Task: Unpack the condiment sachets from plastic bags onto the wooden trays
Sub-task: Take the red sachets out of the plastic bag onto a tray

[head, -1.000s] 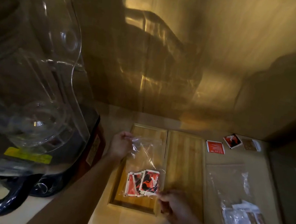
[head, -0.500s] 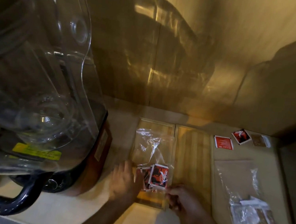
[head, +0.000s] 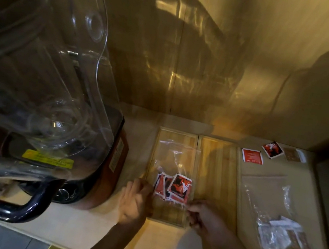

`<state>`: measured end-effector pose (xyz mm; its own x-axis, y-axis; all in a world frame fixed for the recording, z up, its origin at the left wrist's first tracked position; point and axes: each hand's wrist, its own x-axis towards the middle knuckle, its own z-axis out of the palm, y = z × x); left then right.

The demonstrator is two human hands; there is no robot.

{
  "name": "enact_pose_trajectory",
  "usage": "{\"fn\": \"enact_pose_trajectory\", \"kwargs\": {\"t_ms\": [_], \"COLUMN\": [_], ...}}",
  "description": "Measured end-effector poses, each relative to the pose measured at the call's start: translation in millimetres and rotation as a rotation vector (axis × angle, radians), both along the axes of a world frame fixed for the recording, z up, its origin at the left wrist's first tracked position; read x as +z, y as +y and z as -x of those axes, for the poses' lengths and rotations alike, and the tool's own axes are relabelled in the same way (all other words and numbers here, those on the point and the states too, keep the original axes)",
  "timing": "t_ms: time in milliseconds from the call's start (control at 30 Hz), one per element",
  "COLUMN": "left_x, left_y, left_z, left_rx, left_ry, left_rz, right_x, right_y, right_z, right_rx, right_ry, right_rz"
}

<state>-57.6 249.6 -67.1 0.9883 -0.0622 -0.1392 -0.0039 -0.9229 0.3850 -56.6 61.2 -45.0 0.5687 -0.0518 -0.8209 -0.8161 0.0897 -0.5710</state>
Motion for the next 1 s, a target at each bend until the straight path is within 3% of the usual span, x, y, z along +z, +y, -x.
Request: {"fn": "enact_pose_trajectory", "kwargs": {"t_ms": [133,233,300,433,500,567,633,800,1000], "left_x": [9,27,41,67,73,73,68,50,52], "left_y": [1,-4,-3,10,17,23,26,14,3], "left_z": [2,0,-2,-12,-16,-20,-26,-33,-54], "left_rx": [0.285,0.655,0.805,0.794,0.78,0.797,0.813,0.698,0.692], "left_ry": [0.057,0.318,0.403,0.425,0.584,0.811,0.918,0.867,0.768], "left_rz": [0.49,0.972,1.178,1.199,1.231,1.276,1.237,1.017,0.984], "right_x": [10,18,24,39,38,31,24,13,18], "right_y": [-1,0,-1,-4,-6,-7,-9,-6,6], "right_z": [-2,-6,-10,-17,-17,-12,-7,-10,-28], "right_rx": [-0.008,0.015,0.023,0.022,0.066,0.147,0.198,0.148,0.048], "right_ry": [-0.052,-0.081,-0.115,-0.193,-0.168,-0.046,0.086,0.143,0.065], "right_rz": [-0.039,-0.038,-0.027,-0.107,-0.088,-0.108,-0.162,-0.171,-0.13]}}
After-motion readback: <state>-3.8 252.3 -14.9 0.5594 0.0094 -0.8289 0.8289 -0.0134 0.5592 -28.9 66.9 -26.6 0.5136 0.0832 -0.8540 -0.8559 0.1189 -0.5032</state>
